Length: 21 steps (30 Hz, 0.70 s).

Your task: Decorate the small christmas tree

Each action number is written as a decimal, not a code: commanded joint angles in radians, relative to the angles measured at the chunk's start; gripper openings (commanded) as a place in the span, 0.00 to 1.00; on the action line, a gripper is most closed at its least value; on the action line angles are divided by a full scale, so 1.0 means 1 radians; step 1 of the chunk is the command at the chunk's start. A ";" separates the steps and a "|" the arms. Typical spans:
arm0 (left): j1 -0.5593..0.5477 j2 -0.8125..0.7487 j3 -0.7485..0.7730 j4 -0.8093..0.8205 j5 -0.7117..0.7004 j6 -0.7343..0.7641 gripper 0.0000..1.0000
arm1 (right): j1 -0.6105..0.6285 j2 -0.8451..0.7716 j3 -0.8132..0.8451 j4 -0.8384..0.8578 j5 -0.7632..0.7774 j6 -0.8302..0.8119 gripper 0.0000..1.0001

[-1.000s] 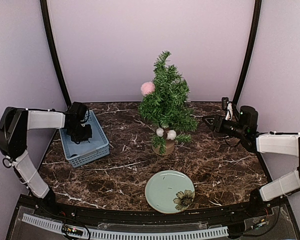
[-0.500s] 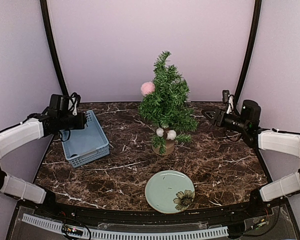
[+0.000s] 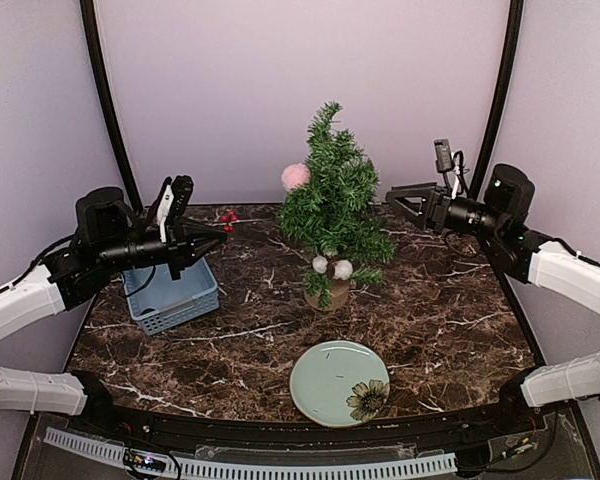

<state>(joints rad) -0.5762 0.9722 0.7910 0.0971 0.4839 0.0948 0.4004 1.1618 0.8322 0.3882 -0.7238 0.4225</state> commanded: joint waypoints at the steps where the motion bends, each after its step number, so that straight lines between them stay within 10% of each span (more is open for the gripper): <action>1: -0.088 0.056 0.060 0.025 0.103 0.092 0.00 | 0.063 -0.037 0.075 -0.071 -0.060 -0.065 0.53; 21: -0.323 0.358 0.202 0.206 0.215 0.082 0.00 | 0.362 0.105 0.250 -0.326 -0.095 -0.261 0.51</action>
<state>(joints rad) -0.8860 1.3308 0.9604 0.2638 0.6815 0.1562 0.7242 1.2434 1.0401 0.0948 -0.8364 0.1986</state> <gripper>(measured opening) 0.015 0.515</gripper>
